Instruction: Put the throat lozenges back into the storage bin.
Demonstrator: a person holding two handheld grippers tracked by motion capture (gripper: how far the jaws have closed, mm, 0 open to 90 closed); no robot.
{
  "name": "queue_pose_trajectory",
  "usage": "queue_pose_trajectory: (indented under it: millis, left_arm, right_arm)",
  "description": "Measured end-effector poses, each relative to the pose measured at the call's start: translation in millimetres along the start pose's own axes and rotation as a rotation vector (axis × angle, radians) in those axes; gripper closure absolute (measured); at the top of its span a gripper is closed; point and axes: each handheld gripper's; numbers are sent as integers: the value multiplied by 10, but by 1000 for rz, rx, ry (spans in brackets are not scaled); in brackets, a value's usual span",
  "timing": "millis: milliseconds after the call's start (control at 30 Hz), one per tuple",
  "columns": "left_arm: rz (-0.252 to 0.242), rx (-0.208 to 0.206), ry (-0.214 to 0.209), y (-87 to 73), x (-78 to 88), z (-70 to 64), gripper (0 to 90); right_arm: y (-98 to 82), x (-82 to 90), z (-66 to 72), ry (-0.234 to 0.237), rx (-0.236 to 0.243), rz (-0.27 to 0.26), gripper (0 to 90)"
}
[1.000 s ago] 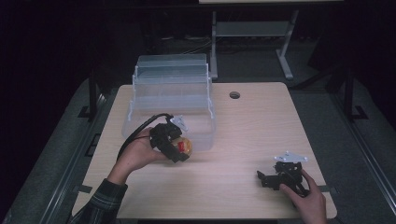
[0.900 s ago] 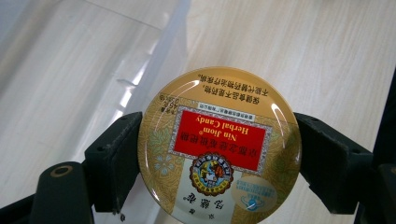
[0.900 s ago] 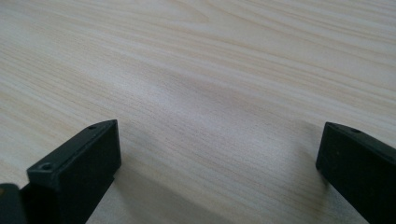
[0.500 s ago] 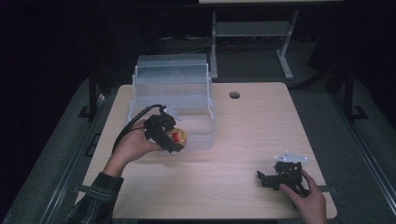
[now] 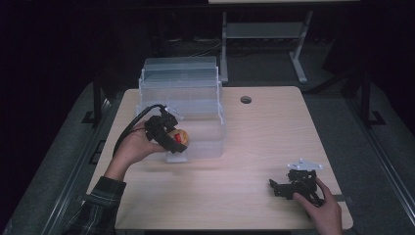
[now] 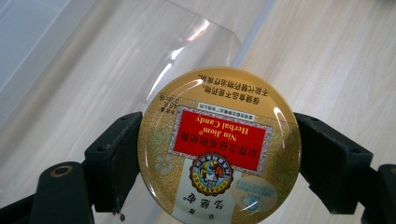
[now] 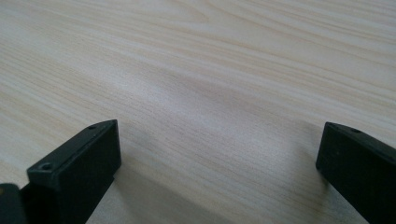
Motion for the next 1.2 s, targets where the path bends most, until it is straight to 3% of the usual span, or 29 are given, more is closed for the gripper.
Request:
queue_pose_trajectory:
  millis: [1200]
  left_arm:
    - [14, 131, 103, -300, 157, 495, 198]
  right_arm:
    - [0, -1, 0, 0, 0, 0, 0]
Point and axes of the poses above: each handheld gripper's, and its own axes: x roughly backward along the jaws, y roughly out of its top, z roughly to its left, and after that the axes turned 1 degree about -y, right-handed
